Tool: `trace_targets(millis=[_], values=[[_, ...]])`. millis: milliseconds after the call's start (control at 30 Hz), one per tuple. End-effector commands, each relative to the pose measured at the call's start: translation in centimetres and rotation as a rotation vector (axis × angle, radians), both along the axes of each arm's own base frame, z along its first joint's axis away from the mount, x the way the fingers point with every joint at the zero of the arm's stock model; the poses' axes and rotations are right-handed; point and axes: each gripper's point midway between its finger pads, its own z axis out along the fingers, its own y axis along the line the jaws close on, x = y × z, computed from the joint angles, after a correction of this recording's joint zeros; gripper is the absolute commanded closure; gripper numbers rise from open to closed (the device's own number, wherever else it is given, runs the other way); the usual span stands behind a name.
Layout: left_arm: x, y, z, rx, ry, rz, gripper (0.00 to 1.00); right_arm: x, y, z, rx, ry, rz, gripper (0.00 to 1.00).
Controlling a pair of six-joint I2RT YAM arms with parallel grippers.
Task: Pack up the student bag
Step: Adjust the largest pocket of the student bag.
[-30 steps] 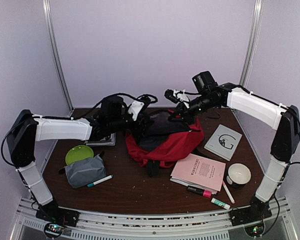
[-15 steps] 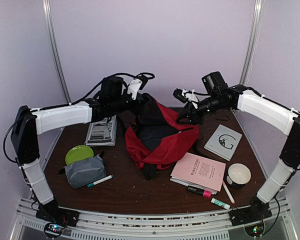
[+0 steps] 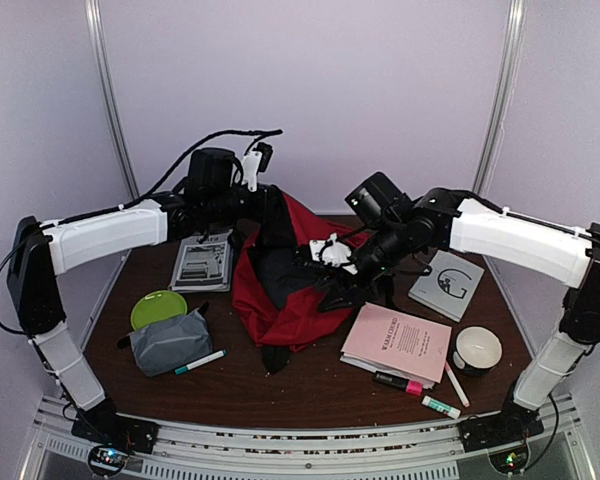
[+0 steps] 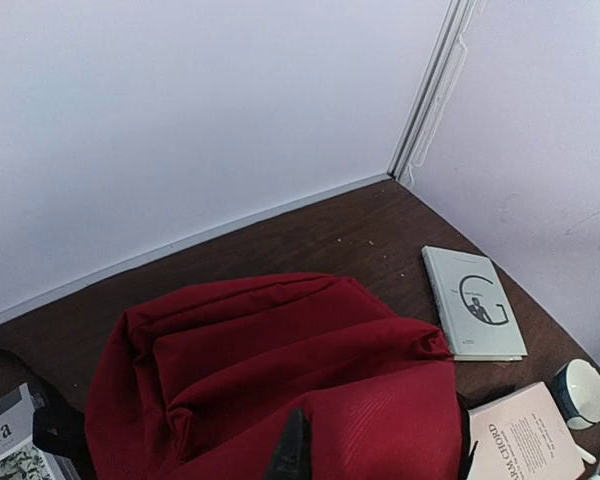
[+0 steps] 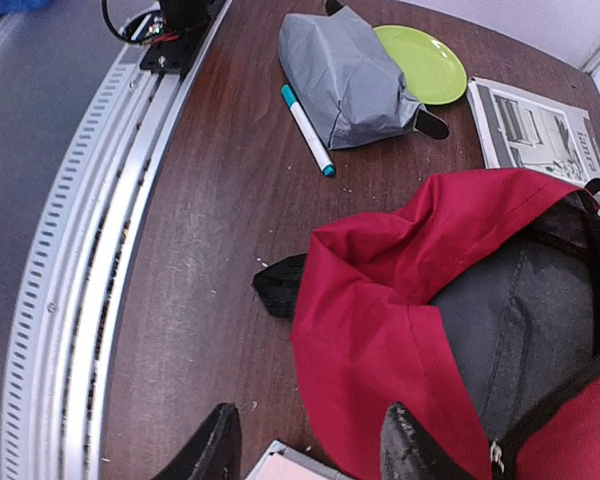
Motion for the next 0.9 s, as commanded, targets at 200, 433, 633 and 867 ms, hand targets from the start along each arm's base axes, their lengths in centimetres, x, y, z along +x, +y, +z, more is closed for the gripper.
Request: trace_targets(millis=[200, 433, 633, 867], values=[[-3.8, 1.4, 5.8, -0.004, -0.055, -0.095, 1.00, 5.0, 2.9, -3.8, -0.048, -0.143, -0.131, 0.36], [-4.2, 2.2, 4.7, 0.008, -0.003, -0.064, 1.00, 9.5, -2.0, -8.1, -0.232, -0.251, -0.260, 0.36], [-2.9, 2.9, 0.8, 0.094, 0.052, 0.005, 1.00, 11.2, -6.9, -9.8, -0.352, -0.206, -0.282, 0.39], [-2.1, 1.0, -1.8, 0.048, 0.121, -0.050, 1.00, 3.3, -3.5, -7.5, -0.331, -0.226, 0.020, 0.38]])
